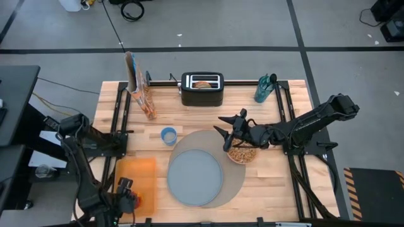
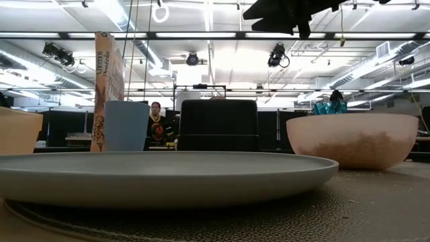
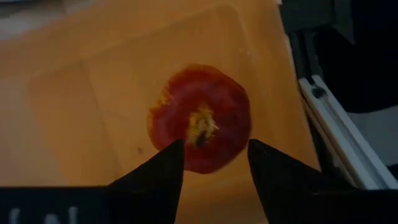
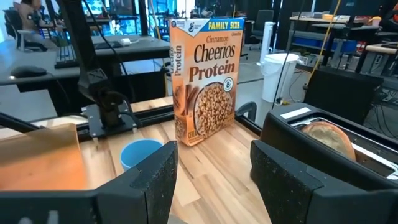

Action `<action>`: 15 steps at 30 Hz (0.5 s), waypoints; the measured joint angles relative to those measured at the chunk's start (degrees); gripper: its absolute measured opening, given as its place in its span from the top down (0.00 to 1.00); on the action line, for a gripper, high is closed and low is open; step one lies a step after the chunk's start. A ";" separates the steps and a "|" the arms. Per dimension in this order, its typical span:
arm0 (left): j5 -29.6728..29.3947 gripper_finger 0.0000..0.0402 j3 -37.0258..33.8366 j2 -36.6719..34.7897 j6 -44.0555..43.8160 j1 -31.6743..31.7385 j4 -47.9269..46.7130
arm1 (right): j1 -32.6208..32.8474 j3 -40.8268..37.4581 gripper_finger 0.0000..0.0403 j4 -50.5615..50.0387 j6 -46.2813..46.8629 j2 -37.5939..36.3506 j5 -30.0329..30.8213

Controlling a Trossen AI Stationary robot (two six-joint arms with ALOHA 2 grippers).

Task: Arrange a breakfast setting
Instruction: Put the red apple on the blue plate

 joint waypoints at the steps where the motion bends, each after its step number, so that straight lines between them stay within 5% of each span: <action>1: -0.66 0.56 0.00 0.00 -0.06 -0.01 -0.23 | 0.02 0.00 0.48 0.00 0.17 0.00 -0.04; 15: -3.47 0.65 -0.02 1.45 0.18 0.24 -0.03 | 0.04 -0.02 0.48 0.00 1.29 0.12 -0.57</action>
